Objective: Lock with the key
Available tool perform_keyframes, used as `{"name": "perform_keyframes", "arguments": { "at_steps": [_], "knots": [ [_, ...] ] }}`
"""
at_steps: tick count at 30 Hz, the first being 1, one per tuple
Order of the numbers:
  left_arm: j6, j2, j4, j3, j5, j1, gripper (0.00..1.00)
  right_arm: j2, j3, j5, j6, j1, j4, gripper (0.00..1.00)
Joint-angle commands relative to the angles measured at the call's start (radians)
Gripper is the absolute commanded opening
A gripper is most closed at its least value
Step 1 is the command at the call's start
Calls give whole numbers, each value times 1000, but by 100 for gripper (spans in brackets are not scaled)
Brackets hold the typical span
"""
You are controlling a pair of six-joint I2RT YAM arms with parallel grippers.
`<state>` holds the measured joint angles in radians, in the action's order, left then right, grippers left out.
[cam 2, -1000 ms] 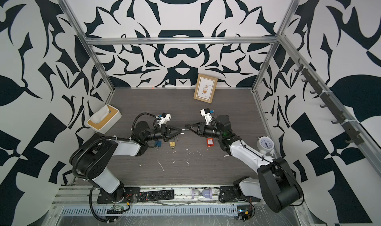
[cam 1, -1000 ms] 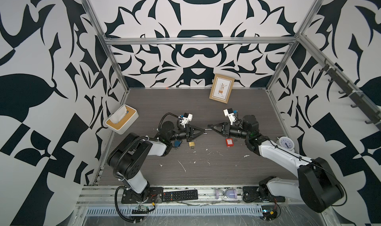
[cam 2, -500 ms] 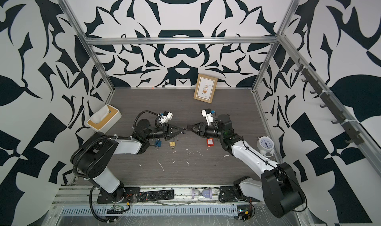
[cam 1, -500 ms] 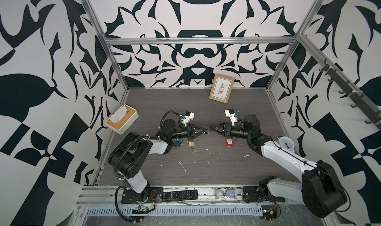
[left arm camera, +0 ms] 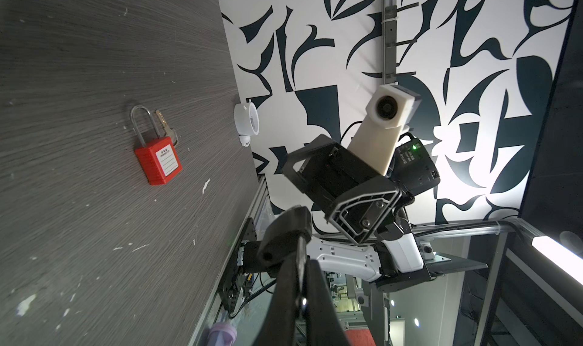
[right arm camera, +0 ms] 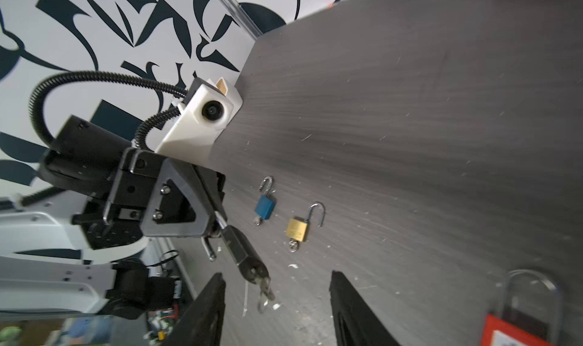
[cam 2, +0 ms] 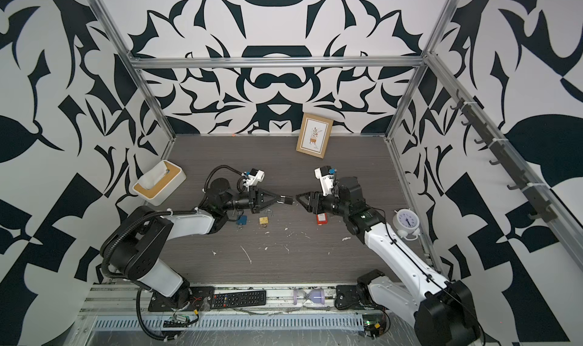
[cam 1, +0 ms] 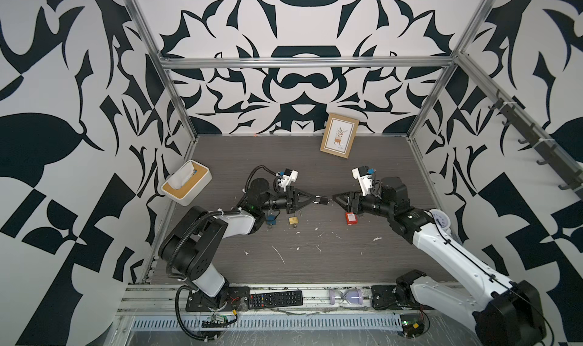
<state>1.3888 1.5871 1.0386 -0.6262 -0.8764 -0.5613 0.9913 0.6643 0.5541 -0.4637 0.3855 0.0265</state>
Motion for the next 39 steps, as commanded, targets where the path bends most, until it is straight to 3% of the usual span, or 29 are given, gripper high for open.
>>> {"name": "perform_keyframes", "arguments": {
  "at_steps": [1,7,12,29,39],
  "knots": [
    [-70,-76,-145,-47,-19,-2,0,-93,-32,-78,149,6,-74,54],
    [-154,-151,-328,-88,-25,-1,0,-114,3,-14,244,78,-55,52],
    [-160,-165,-363,-107,-38,0,0,-72,44,-17,306,166,-29,52],
    [-50,-141,-207,-79,-59,0,0,-1,50,-49,308,183,-116,48],
    [63,-77,-35,-55,-64,3,0,15,43,13,260,160,-186,30]
  ]
}}
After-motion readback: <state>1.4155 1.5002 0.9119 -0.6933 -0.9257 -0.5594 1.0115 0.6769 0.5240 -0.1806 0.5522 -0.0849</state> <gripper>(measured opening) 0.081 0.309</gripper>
